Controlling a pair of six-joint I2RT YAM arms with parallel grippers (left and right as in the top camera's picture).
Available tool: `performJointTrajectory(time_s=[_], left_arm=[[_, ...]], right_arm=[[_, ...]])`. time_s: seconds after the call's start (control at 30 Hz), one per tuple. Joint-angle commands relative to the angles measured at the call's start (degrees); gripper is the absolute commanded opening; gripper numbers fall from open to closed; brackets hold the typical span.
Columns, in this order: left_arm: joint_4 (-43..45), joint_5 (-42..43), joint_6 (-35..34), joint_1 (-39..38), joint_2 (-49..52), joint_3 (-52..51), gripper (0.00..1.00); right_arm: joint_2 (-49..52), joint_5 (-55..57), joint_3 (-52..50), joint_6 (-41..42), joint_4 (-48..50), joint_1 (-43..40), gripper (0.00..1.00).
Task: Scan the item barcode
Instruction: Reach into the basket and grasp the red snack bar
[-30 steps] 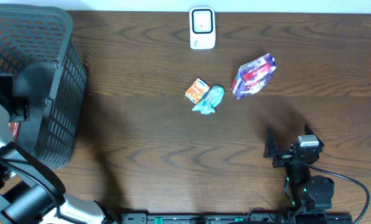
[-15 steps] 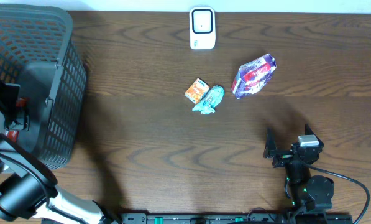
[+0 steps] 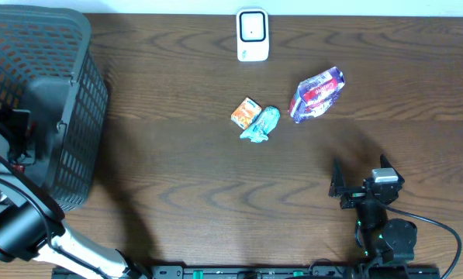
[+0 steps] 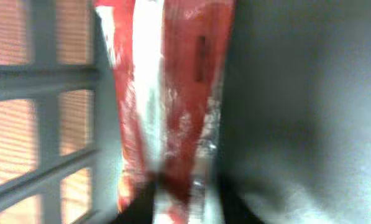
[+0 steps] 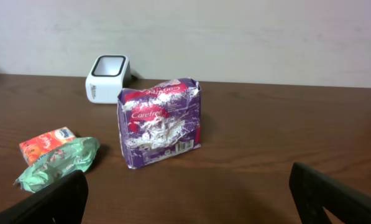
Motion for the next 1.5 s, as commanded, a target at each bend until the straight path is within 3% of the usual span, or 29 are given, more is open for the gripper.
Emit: performJointTrajectory(time_s=[0.0, 0.2, 0.4, 0.6, 0.77, 0.9, 1.07, 1.13, 1.33, 1.47], left_arm=[[-1.1, 2.8, -3.8, 0.1, 2.8, -1.0, 0.08], [-1.6, 3.3, -8.5, 0.0, -1.3, -1.0, 0.07], [2.6, 19.3, -14.4, 0.0, -14.6, -1.0, 0.07], [16.7, 38.2, -33.6, -0.1, -29.2, -1.0, 0.07], [31.5, 45.2, -50.9, -3.8, -36.5, -1.0, 0.07], [38.3, 45.1, -58.7, -12.8, -41.0, -1.0, 0.07], [37.5, 43.3, -51.9, -18.8, -42.5, -1.0, 0.08], [35.2, 38.1, -51.0, -18.5, -42.2, -1.0, 0.41], [26.3, 17.4, -50.6, -14.0, -38.4, -1.0, 0.40], [24.0, 15.0, -50.9, -11.9, -33.1, -1.0, 0.41]], right_arm=[[-0.3, 0.5, -0.2, -0.5, -0.2, 0.3, 0.99], [-0.3, 0.5, -0.2, -0.5, -0.2, 0.3, 0.99], [-0.3, 0.5, -0.2, -0.5, -0.2, 0.3, 0.99], [-0.3, 0.5, -0.2, -0.5, -0.2, 0.3, 0.99], [-0.3, 0.5, -0.2, -0.5, -0.2, 0.3, 0.99], [-0.3, 0.5, -0.2, -0.5, -0.2, 0.3, 0.99], [-0.3, 0.5, -0.2, -0.5, -0.2, 0.3, 0.99], [-0.3, 0.5, -0.2, -0.5, -0.2, 0.3, 0.99], [-0.3, 0.5, -0.2, -0.5, -0.2, 0.3, 0.99], [-0.3, 0.5, -0.2, -0.5, -0.2, 0.3, 0.99]])
